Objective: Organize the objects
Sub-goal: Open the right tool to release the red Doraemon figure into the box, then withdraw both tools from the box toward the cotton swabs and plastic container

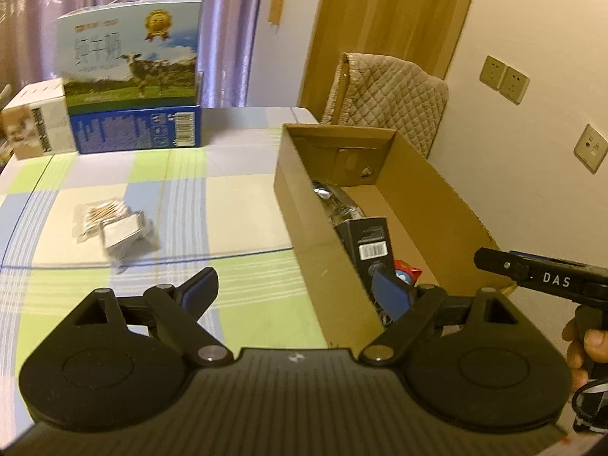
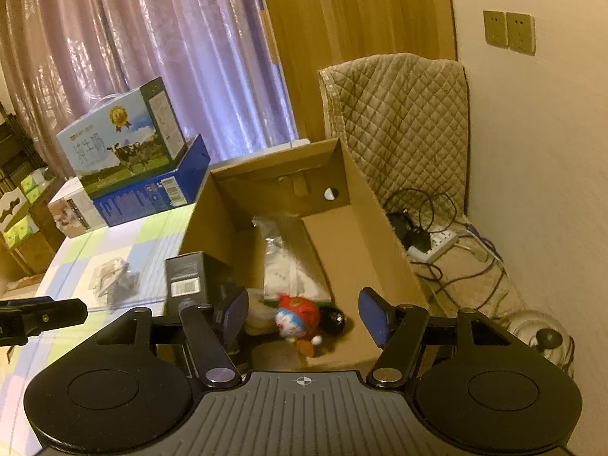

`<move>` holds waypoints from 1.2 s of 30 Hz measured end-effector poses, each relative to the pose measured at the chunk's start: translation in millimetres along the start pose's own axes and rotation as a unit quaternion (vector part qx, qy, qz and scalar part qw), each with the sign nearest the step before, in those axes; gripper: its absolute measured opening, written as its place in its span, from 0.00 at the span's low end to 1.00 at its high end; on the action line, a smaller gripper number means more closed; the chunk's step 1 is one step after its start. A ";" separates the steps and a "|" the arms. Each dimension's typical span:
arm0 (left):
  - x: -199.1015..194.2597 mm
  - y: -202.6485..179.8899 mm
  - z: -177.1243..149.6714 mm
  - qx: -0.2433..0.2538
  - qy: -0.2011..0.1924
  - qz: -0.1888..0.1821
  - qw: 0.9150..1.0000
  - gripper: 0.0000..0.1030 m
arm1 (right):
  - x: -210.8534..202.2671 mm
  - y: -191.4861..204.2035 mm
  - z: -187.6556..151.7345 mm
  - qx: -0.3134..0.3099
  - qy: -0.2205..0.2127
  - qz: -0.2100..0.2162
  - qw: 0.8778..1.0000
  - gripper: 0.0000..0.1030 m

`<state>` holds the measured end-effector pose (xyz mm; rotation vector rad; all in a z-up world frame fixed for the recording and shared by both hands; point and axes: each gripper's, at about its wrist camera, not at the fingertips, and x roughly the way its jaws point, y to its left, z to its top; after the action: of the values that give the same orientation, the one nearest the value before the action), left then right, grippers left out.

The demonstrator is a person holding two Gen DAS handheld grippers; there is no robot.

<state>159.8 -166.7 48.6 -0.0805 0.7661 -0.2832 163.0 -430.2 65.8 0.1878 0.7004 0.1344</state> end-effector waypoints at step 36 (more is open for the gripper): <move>-107.1 99.1 -45.2 -0.054 -0.036 0.086 0.994 0.94 | -25.7 141.5 -28.7 -0.092 0.018 0.065 0.993 0.60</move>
<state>77.2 -40.2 70.8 -0.1259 0.7109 -0.0740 116.4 -293.5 91.0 0.0542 0.7081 0.3269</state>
